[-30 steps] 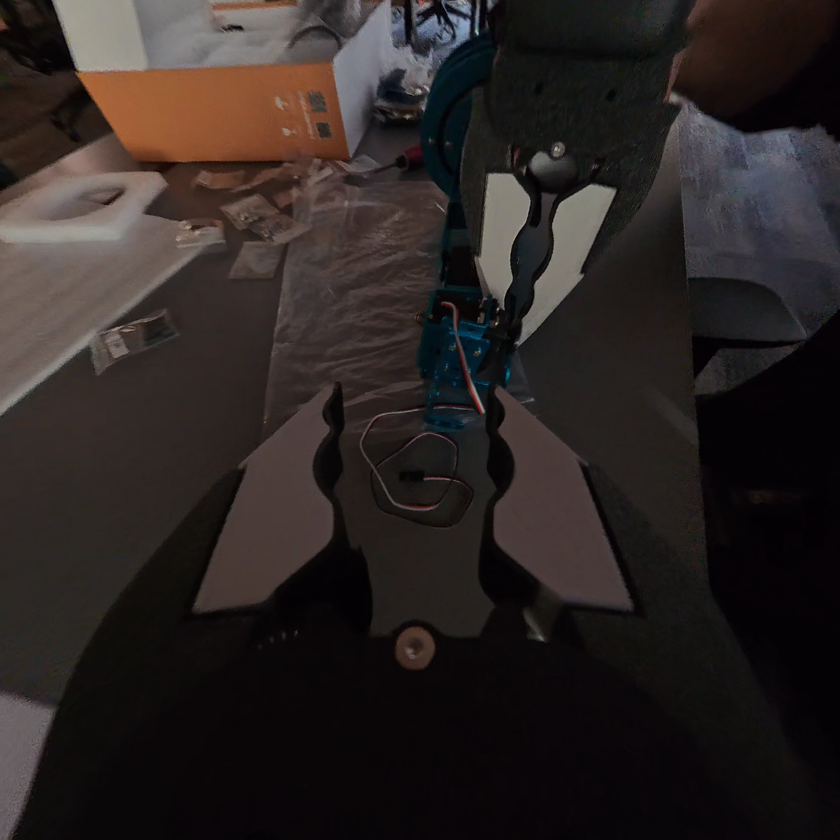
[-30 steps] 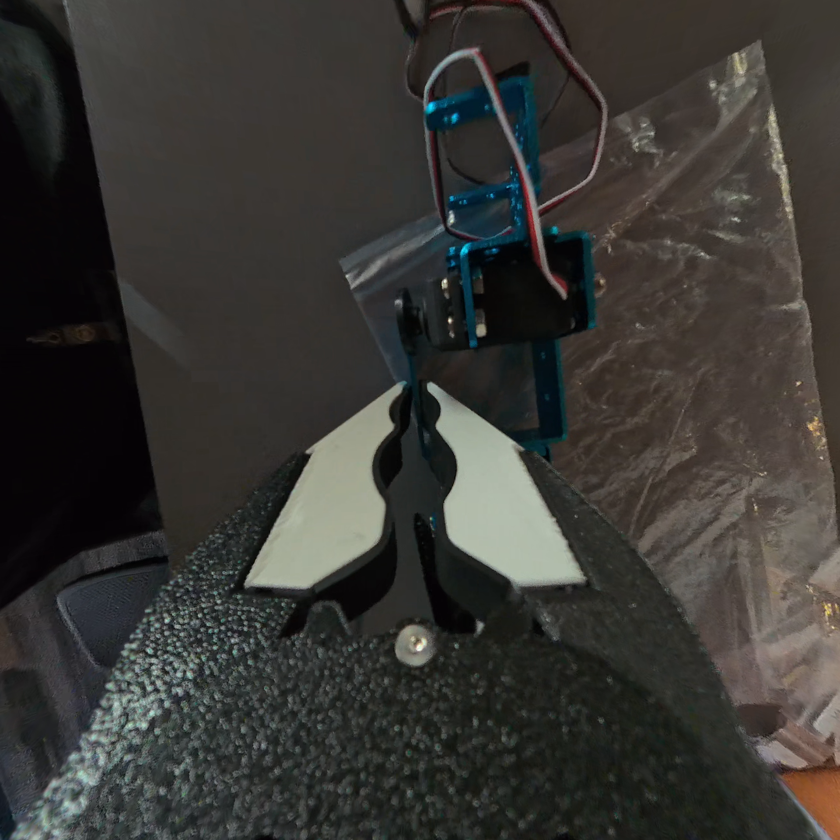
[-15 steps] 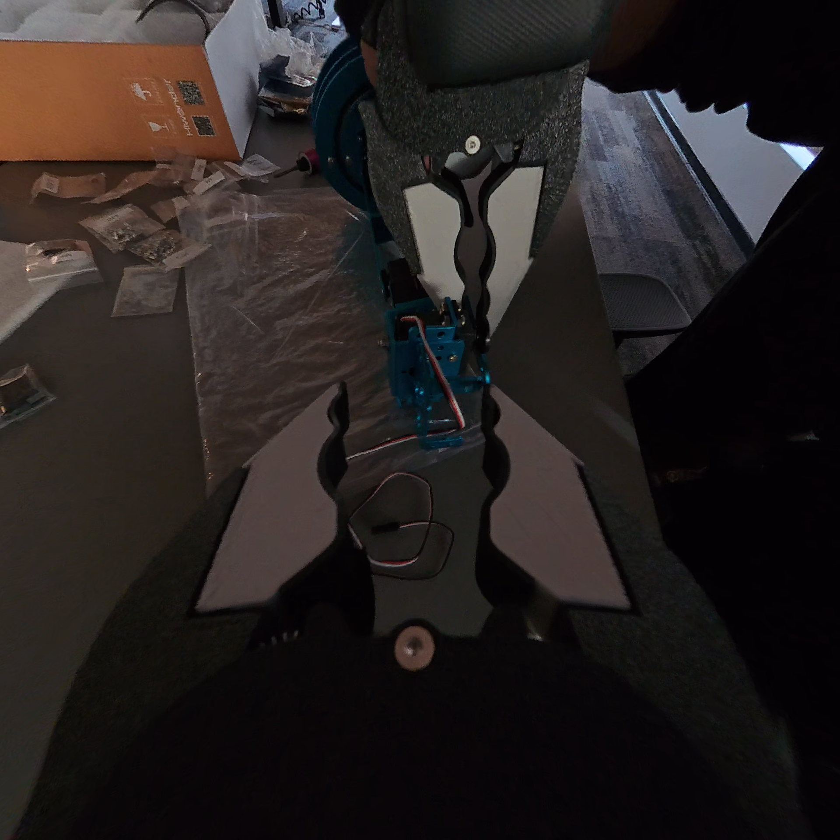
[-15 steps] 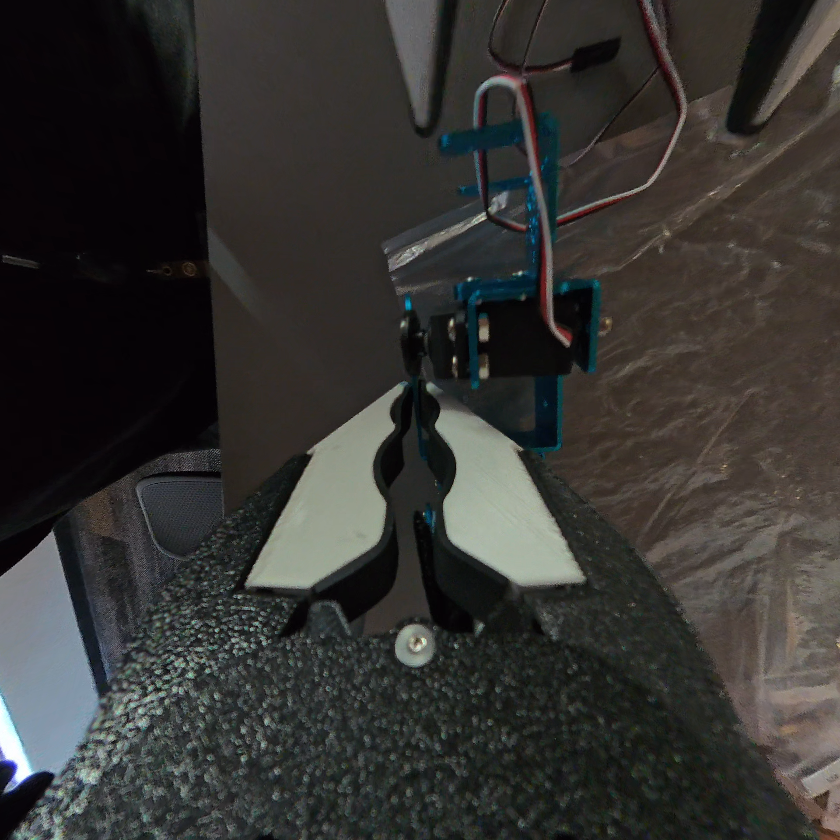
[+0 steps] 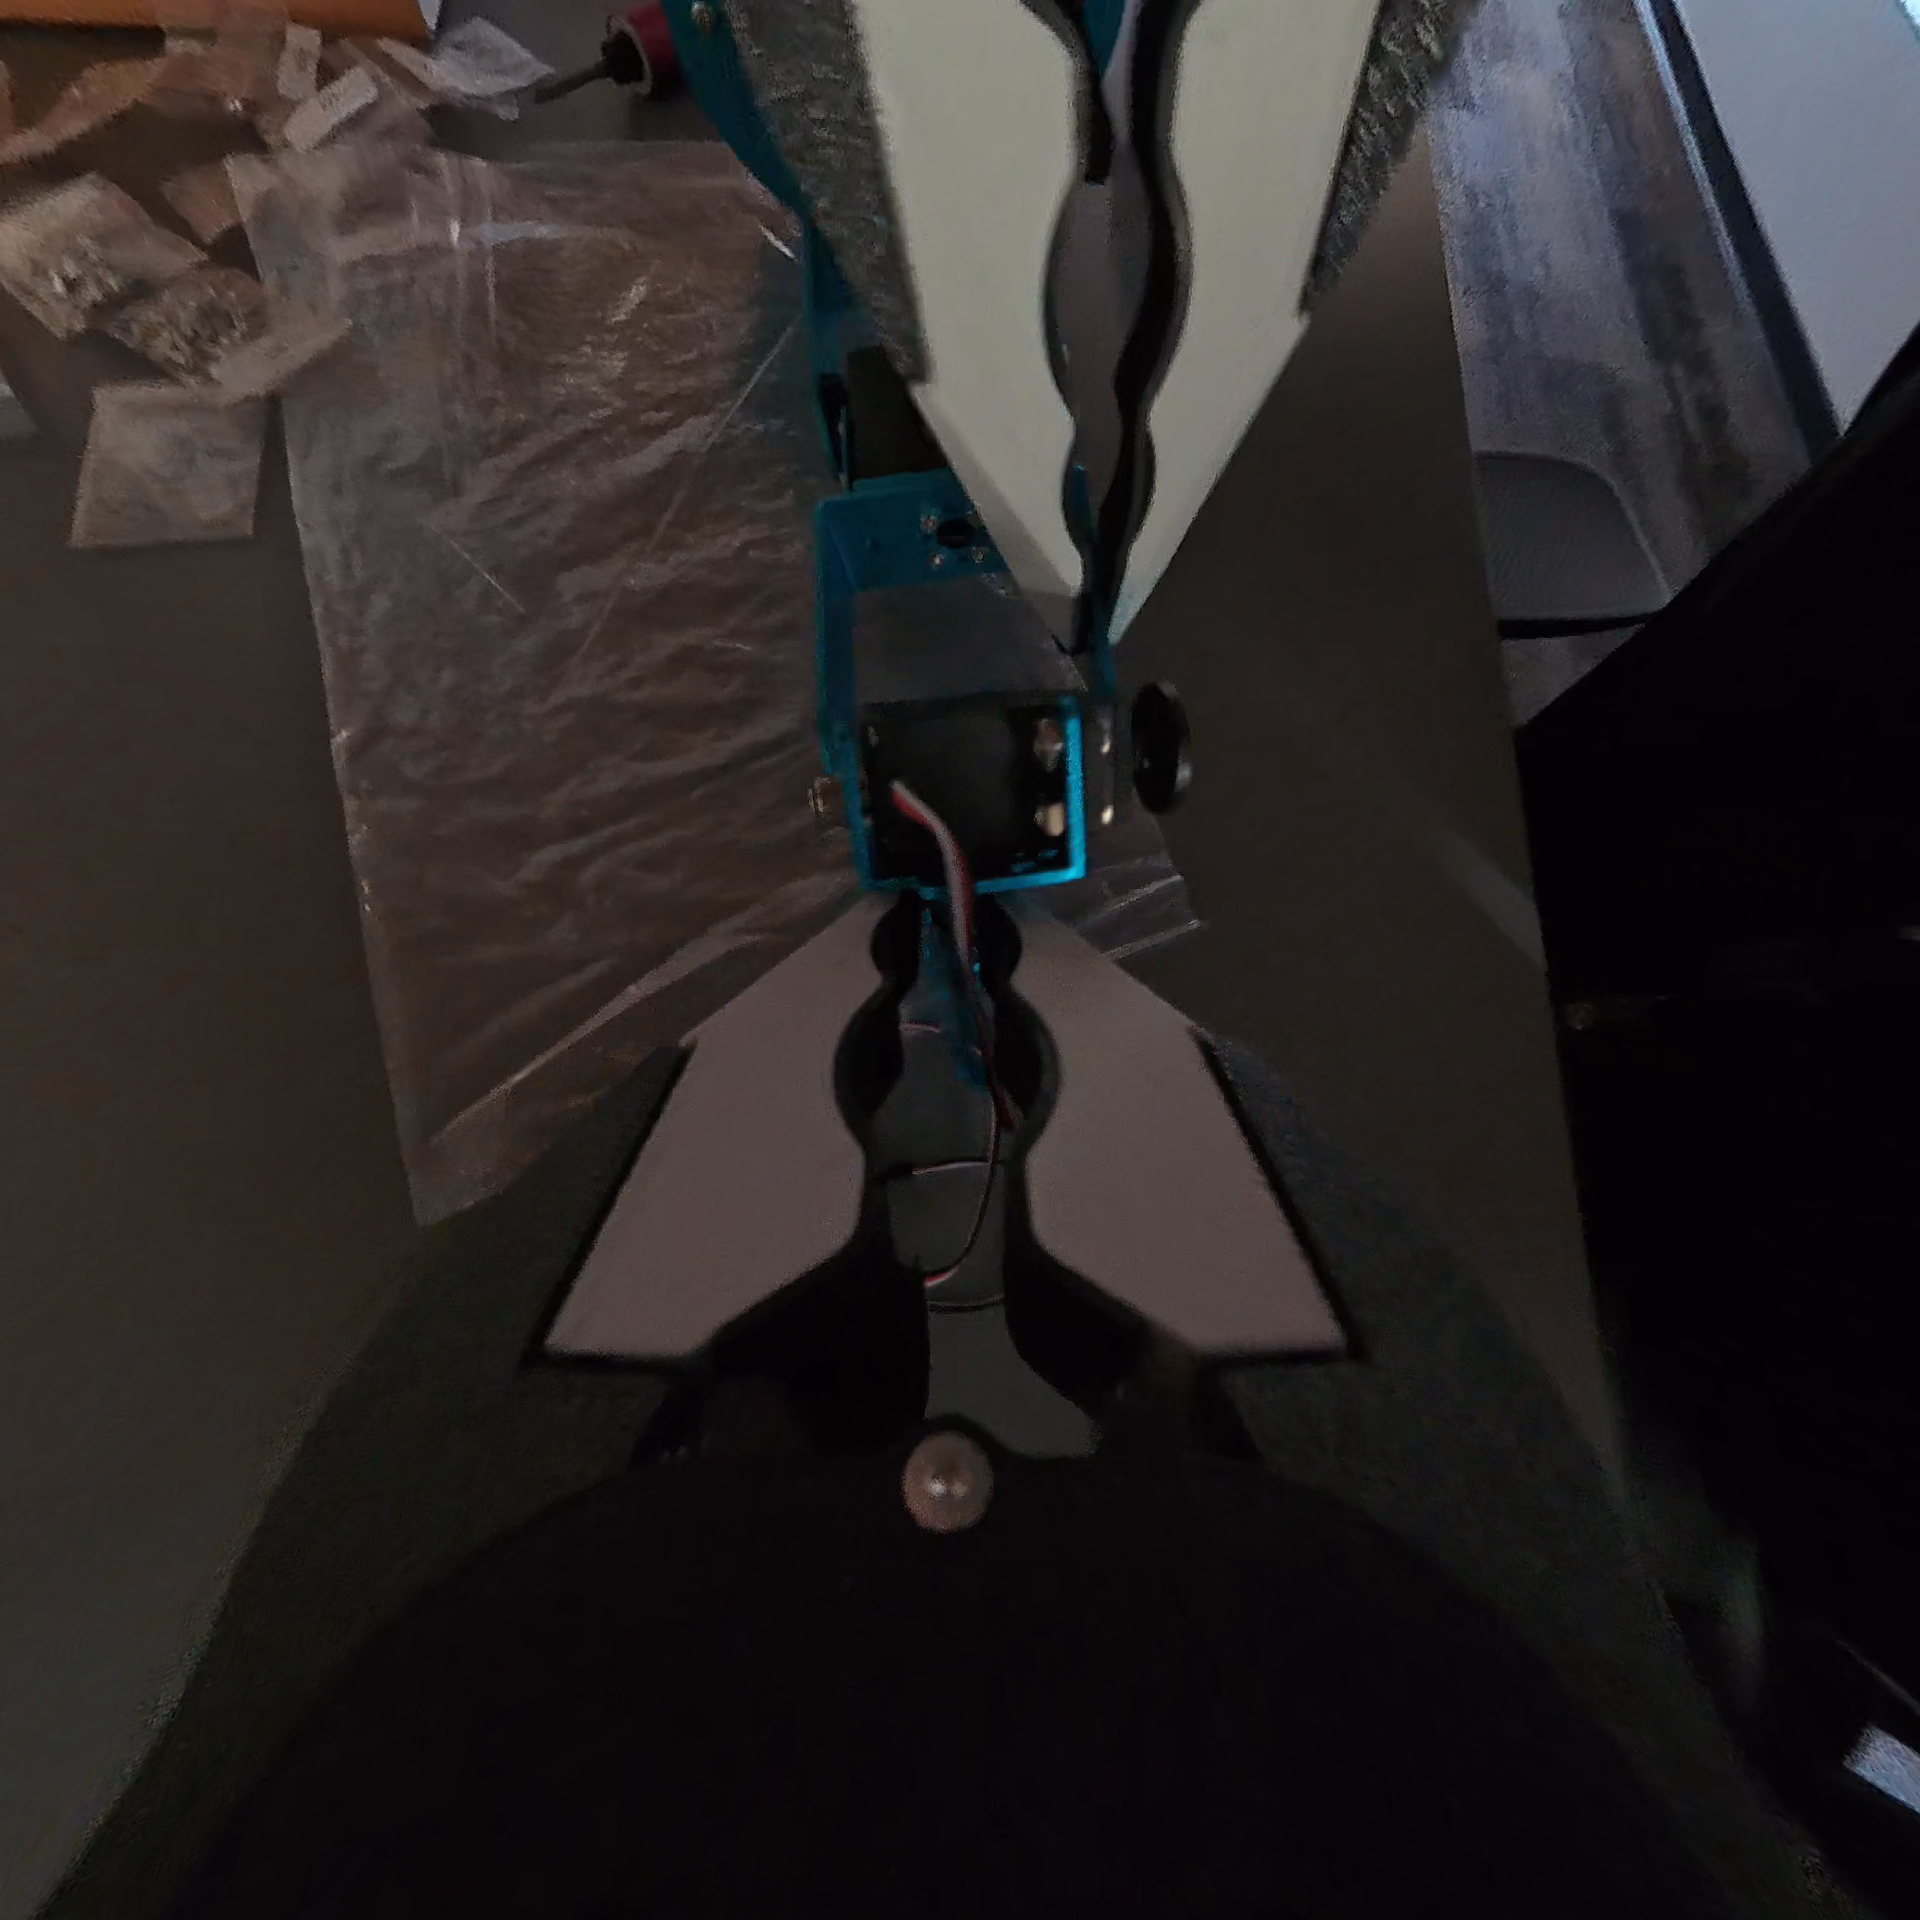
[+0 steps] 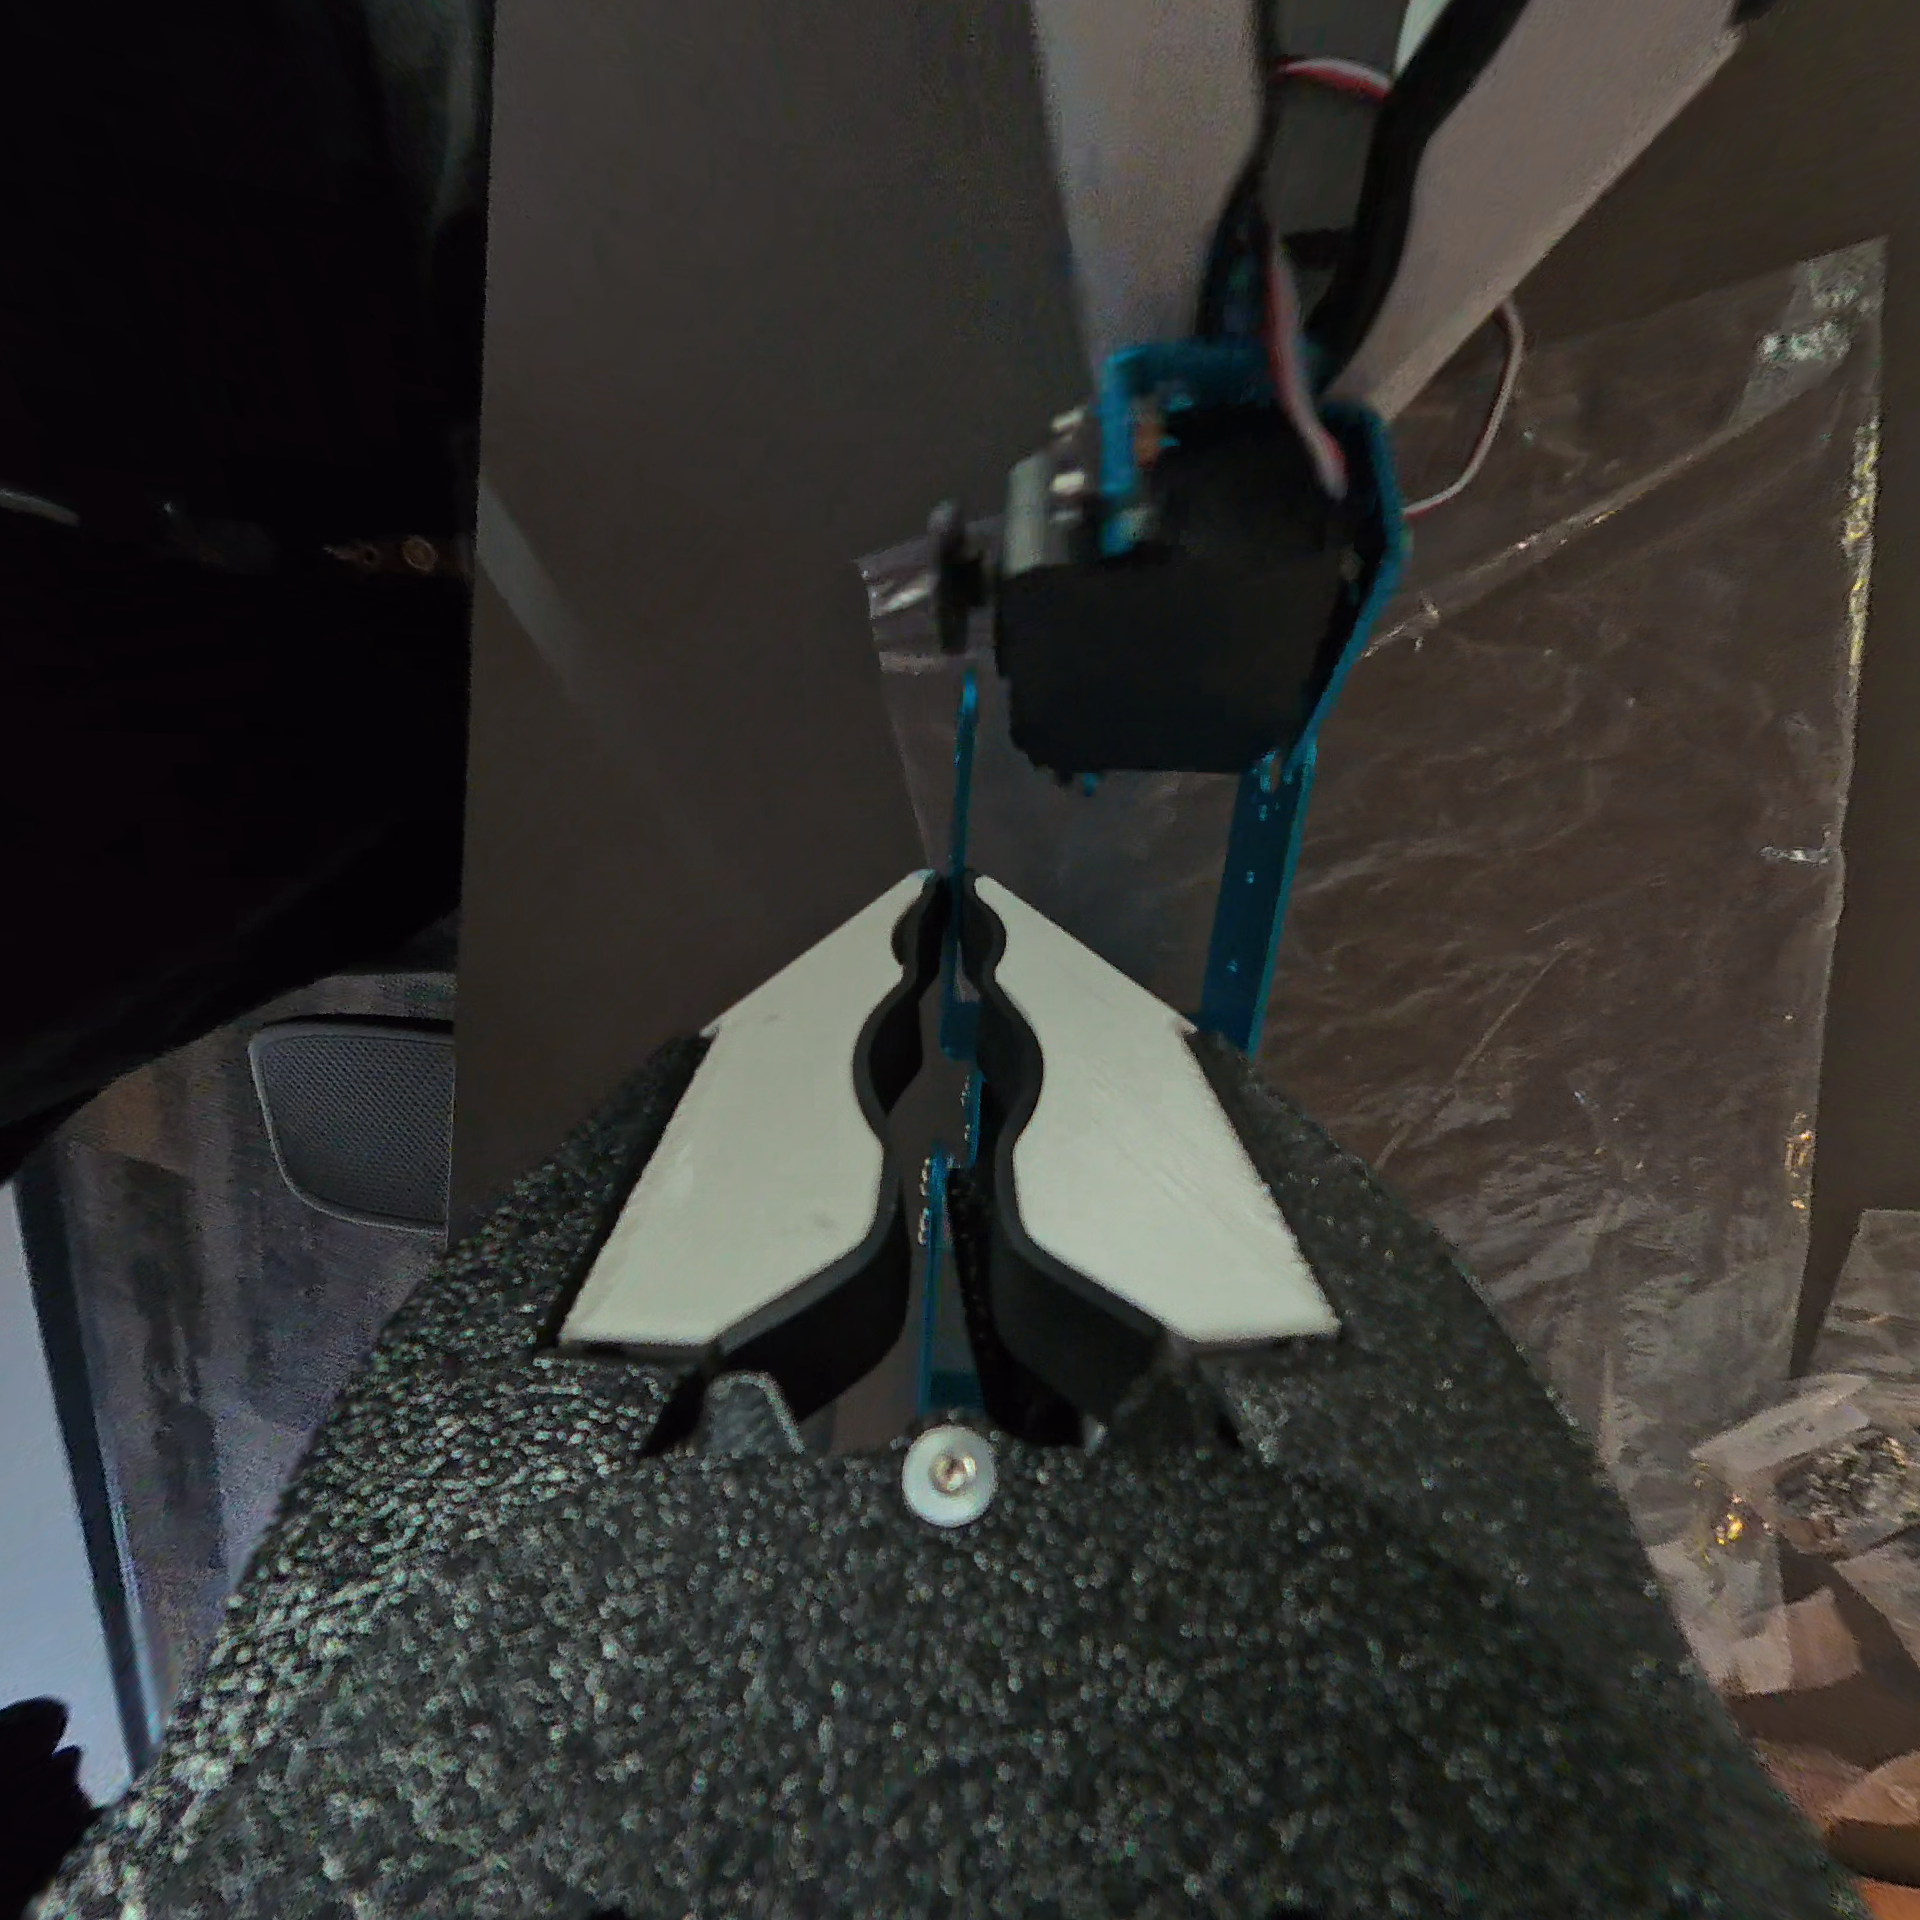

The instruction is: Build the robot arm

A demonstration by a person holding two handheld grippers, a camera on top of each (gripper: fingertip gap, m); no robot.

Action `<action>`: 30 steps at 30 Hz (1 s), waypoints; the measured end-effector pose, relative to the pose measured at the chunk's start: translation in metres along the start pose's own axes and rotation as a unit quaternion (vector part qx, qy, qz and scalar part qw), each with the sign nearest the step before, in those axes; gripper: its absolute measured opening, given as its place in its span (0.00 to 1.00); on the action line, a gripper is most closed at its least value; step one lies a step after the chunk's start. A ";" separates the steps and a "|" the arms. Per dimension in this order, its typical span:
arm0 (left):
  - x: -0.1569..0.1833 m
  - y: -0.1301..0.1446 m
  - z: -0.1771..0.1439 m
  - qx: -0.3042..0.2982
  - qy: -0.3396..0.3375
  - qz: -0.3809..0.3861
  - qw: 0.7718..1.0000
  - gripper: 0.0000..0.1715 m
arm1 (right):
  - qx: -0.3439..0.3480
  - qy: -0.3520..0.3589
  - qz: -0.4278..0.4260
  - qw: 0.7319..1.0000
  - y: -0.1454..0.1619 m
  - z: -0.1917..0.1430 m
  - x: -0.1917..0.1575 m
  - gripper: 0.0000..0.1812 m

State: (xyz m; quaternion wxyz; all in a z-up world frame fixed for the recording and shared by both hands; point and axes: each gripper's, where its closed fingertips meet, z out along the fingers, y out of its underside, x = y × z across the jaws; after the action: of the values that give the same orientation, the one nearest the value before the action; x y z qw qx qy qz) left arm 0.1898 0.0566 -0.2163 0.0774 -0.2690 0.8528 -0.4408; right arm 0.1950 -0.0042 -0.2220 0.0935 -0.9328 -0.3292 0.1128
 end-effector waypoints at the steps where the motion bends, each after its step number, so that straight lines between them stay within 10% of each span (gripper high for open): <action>1: 0.000 0.001 -0.001 -0.008 0.009 -0.020 1.000 0.03 | -0.001 0.001 -0.008 1.000 0.000 -0.001 -0.002 0.00; 16: 0.018 -0.013 -0.001 -0.185 0.107 -0.123 0.969 0.01 | 0.027 -0.127 -0.007 0.992 -0.002 -0.022 -0.020 0.00; 30: 0.021 0.005 0.014 -0.182 0.200 -0.257 0.928 0.01 | -0.011 -0.173 0.003 0.985 0.000 -0.007 -0.018 0.01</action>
State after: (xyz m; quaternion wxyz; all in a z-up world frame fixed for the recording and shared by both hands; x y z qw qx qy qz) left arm 0.1754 0.0377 -0.2267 -0.2606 -0.3949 0.8180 -0.3271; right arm 0.1833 -0.0158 -0.2130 0.0246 -0.9013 -0.3383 0.2694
